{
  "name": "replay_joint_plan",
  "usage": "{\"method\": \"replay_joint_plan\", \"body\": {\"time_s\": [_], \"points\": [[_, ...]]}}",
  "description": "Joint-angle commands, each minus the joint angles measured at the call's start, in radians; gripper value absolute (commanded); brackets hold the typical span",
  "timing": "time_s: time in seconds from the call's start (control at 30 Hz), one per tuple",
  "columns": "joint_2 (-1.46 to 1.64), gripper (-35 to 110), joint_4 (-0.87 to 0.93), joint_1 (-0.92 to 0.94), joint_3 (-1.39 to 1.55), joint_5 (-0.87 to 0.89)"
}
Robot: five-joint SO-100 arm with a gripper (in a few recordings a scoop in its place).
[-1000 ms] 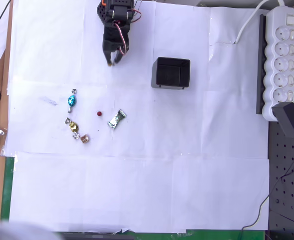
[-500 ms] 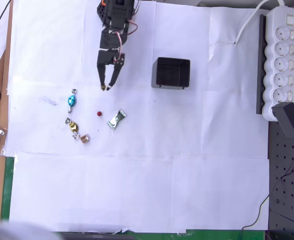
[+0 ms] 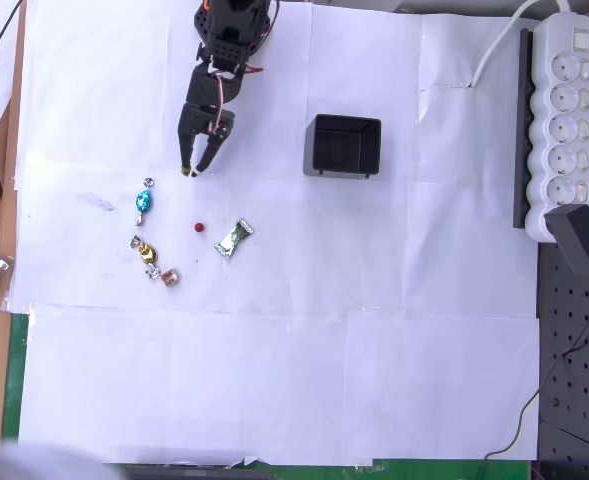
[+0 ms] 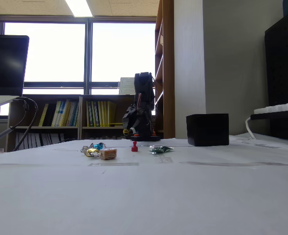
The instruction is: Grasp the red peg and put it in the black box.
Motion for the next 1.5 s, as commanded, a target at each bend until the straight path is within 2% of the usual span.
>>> {"method": "replay_joint_plan", "body": {"time_s": [0.0,0.3,0.63,0.77,0.97,1.03,1.47], "points": [[0.141,0,-0.146,-0.005,0.072,-0.021],[0.407,1,-0.207,-0.055,0.341,-0.04],[0.632,14,-0.281,-0.06,0.551,-0.114],[0.689,19,-0.29,-0.058,0.592,-0.133],[0.729,19,-0.334,-0.072,0.591,-0.143],[0.741,24,-0.342,-0.077,0.589,-0.161],[0.825,23,-0.351,-0.078,0.713,-0.153]]}}
